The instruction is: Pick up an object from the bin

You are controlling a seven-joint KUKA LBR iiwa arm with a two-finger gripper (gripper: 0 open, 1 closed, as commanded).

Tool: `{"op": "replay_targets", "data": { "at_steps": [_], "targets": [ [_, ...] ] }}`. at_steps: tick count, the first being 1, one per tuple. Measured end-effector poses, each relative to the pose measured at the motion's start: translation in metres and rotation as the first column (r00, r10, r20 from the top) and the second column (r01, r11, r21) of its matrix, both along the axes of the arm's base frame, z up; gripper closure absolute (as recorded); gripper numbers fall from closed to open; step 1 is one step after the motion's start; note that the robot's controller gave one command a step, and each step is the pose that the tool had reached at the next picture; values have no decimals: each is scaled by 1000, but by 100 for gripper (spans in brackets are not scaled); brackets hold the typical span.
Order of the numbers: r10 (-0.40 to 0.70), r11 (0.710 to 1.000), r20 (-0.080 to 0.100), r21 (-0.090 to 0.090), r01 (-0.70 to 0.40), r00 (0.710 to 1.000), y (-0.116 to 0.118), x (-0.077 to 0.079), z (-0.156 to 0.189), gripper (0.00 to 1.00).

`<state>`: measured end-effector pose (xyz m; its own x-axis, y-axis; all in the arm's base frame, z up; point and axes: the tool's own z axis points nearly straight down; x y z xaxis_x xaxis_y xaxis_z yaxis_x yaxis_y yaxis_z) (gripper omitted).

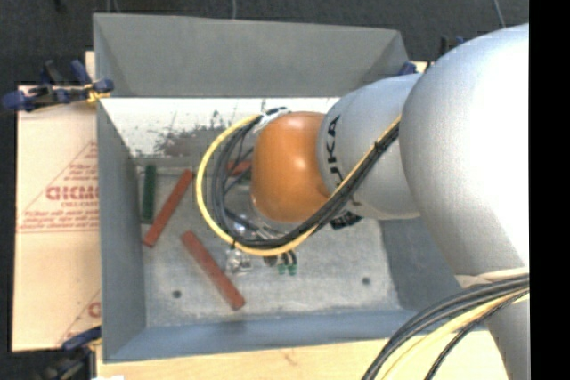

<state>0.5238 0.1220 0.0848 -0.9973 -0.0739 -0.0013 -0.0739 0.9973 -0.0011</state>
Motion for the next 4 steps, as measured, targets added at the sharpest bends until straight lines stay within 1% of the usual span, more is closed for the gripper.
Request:
{"op": "replay_targets", "data": {
  "at_steps": [1,2,3,4],
  "targets": [
    [129,992,5,1,-129,992,37,-9,11,100],
    [113,994,23,2,-113,993,58,-20,6,100],
    [418,908,48,-11,-418,907,69,-23,4,100],
    [485,875,-1,0,-485,875,66,-32,44,100]
  ]
}}
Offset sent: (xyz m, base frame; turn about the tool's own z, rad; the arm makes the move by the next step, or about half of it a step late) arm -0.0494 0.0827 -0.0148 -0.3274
